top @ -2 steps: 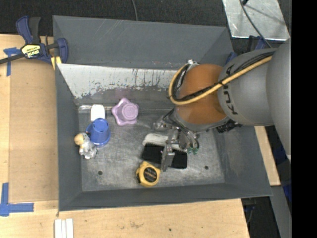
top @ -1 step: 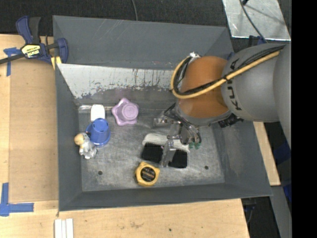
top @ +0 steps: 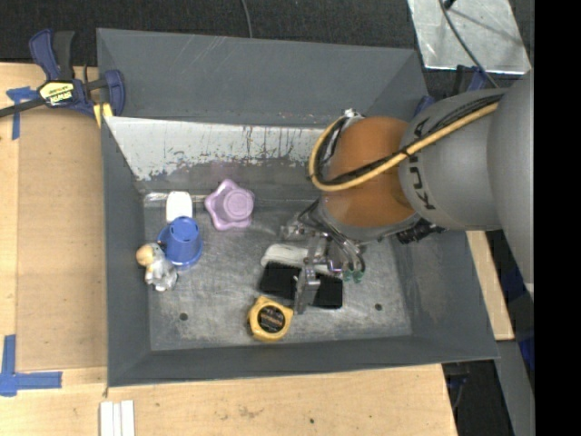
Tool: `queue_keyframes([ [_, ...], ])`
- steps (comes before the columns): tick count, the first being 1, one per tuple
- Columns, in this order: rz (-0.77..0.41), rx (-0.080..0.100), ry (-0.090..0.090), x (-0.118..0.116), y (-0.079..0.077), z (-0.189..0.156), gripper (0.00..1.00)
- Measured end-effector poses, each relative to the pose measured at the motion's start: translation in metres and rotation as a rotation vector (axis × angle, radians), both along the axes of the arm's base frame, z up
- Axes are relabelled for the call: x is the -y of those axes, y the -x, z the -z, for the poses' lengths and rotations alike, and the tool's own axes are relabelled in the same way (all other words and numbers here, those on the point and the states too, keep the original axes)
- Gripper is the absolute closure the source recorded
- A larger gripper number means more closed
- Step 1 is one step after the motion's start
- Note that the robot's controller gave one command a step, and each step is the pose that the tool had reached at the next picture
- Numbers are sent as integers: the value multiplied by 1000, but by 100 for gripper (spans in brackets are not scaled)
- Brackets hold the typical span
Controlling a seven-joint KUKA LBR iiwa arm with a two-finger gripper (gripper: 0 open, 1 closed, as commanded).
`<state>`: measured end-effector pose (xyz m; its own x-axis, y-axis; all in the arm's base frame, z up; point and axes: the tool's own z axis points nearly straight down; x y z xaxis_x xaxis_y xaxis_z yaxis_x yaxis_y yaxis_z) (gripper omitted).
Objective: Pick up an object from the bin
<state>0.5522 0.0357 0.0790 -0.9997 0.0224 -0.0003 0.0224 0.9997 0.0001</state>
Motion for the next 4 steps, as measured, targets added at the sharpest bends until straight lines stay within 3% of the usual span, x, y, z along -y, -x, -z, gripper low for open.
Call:
queue_keyframes([
  [1, 160, 16, 1, -16, -11, 4, 100],
  [4, 159, 3, 1, -16, -9, -12, 100],
])
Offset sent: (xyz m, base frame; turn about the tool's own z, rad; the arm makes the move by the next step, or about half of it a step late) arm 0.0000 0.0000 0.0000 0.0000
